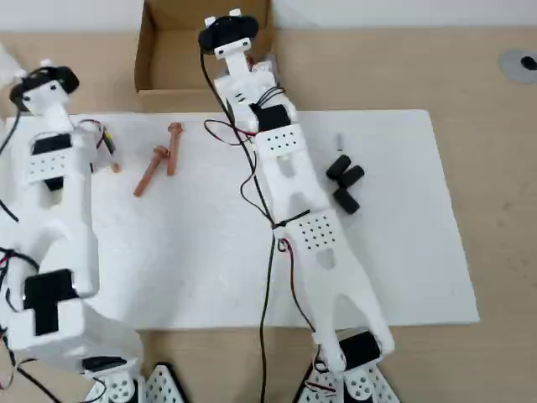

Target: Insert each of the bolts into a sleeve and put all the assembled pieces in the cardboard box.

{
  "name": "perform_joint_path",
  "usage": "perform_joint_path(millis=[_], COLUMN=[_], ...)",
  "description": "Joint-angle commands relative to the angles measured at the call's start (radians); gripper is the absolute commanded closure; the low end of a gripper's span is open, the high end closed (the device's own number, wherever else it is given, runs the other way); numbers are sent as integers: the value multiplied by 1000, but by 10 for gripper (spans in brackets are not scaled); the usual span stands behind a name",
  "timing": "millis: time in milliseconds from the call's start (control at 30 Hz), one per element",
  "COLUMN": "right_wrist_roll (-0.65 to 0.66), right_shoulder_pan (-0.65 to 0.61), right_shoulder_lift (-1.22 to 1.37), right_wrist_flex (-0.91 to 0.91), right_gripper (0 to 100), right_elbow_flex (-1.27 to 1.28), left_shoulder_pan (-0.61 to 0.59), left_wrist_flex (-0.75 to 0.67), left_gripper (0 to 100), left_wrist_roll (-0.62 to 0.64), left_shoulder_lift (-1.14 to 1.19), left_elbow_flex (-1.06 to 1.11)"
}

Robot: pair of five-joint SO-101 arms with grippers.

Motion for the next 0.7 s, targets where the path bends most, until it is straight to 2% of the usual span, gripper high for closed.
perform_joint_path(millis=[0, 367, 667], right_wrist_roll=[3, 3, 3], right_shoulder_pan=[4, 1, -1], right_shoulder_lift=[-122, -148, -148], right_wrist_flex=[49, 86, 86], right_gripper=[644, 641, 641], right_elbow_flex=[-54, -53, -53], left_shoulder_pan=[-25, -21, -3], left_wrist_flex=[-12, -5, -3], left_gripper=[897, 897, 897], left_wrist_roll=[6, 15, 49], left_shoulder_lift=[41, 291, 403], left_elbow_flex=[-133, -336, -377])
